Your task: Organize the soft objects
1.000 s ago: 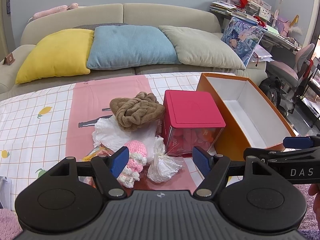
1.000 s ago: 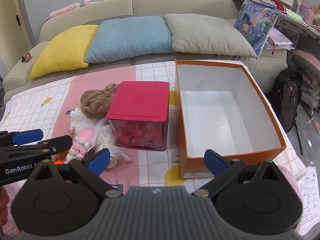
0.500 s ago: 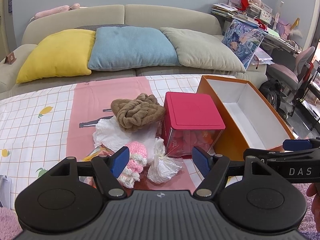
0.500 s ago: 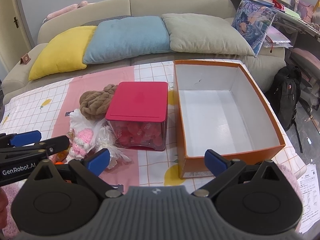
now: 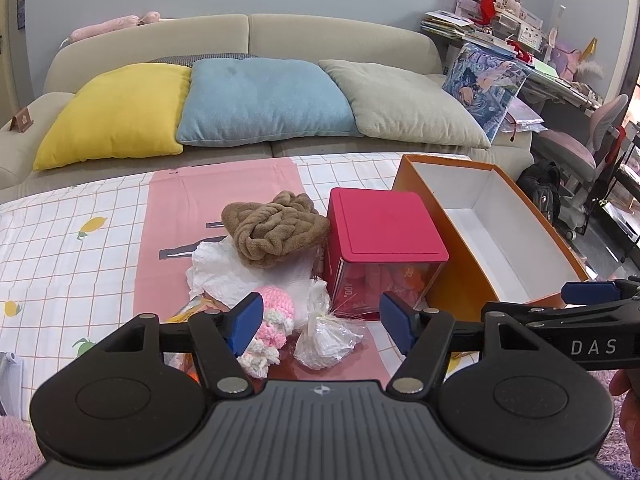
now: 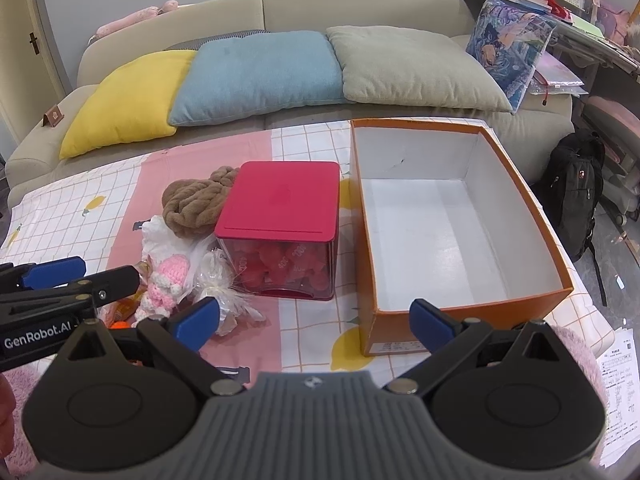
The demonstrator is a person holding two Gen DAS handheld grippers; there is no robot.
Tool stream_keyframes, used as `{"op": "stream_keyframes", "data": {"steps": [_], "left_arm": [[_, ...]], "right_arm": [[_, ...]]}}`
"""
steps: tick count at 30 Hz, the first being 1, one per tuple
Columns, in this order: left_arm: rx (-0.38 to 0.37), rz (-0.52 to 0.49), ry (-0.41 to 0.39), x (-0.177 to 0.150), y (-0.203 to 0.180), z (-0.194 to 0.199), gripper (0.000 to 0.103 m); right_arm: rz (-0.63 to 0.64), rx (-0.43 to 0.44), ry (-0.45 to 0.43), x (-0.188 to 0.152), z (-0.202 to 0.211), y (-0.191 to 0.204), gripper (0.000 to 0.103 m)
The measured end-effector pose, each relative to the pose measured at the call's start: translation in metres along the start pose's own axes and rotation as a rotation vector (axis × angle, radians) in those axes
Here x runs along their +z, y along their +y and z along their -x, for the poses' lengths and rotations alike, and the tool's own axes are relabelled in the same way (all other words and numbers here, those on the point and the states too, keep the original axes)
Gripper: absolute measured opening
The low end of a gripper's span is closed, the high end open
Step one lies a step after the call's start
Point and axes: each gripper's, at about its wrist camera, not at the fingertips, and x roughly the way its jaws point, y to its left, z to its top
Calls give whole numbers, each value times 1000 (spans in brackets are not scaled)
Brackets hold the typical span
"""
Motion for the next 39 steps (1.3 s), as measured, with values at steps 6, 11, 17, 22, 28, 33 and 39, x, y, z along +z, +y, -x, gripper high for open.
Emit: {"op": "stream_keyframes", "data": {"steps": [6, 11, 17, 22, 28, 33, 39], "left_arm": [[8, 12, 14, -2, 3, -2, 78], [-39, 1, 69, -10, 10, -9, 73], [-26, 19, 178, -25, 34, -23, 61], [-55, 56, 288, -43, 52, -40, 62], [-10, 132, 343, -57, 71, -50, 62], [50, 123, 392, -65, 81, -56, 59], [113, 111, 444, -68, 86, -66, 58]], "right_arm": [[6, 8, 4, 0, -1, 1, 99], [41, 78, 5, -3, -9, 7, 96], [106, 161, 57, -7, -35, 20, 76], [176, 211, 128, -19, -61, 38, 58], [192, 339, 273, -38, -96, 60, 57], [277, 386, 328, -50, -112, 90, 79], [324, 404, 397, -58, -135, 114, 83]]}}
